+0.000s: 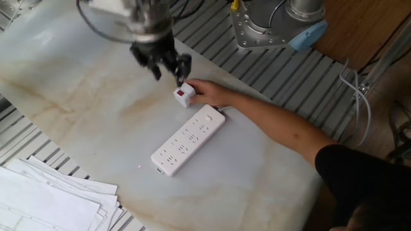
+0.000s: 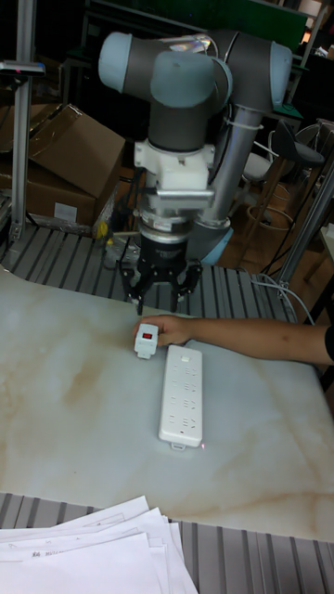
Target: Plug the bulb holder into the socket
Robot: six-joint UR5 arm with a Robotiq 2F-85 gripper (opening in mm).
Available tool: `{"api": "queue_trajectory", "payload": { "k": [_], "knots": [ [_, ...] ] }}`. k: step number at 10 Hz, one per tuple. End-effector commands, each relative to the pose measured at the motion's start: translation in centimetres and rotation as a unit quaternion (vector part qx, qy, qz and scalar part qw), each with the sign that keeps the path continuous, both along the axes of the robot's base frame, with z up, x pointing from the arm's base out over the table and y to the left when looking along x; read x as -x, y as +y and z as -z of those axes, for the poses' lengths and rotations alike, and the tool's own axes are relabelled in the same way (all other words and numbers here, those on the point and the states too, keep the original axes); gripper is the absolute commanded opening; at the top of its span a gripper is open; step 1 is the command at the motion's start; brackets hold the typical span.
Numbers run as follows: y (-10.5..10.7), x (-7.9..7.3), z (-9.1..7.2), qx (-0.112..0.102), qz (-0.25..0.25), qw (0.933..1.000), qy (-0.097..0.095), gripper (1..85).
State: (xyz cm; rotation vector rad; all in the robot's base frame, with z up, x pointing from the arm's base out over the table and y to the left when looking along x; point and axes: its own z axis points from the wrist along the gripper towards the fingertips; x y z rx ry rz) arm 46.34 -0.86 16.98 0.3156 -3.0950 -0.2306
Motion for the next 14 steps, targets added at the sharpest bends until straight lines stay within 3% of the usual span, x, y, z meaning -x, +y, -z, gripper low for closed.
{"api": "queue_trajectory", "payload": {
  "k": [1, 3, 5, 6, 8, 10, 12, 14],
  "knots": [
    [-0.7, 3.9, -1.3, -0.027, 0.020, 0.9993, -0.013, 57.0],
    [0.9, 3.4, 0.2, -0.027, 0.058, 0.9979, -0.009, 56.3],
    [1.1, 1.7, 2.1, 0.005, 0.068, 0.9972, -0.028, 54.0],
    [1.0, 0.8, 3.0, 0.010, 0.067, 0.9969, -0.041, 54.0],
    [1.6, 0.0, 3.8, -0.001, 0.070, 0.9963, -0.049, 54.0],
    [1.8, -0.8, 4.7, 0.004, 0.074, 0.9957, -0.056, 53.7],
    [1.5, 0.6, 2.8, 0.010, 0.066, 0.9972, -0.033, 51.0],
    [1.9, 1.9, 2.8, 0.005, 0.057, 0.9983, -0.010, 51.3]
  ]
}}
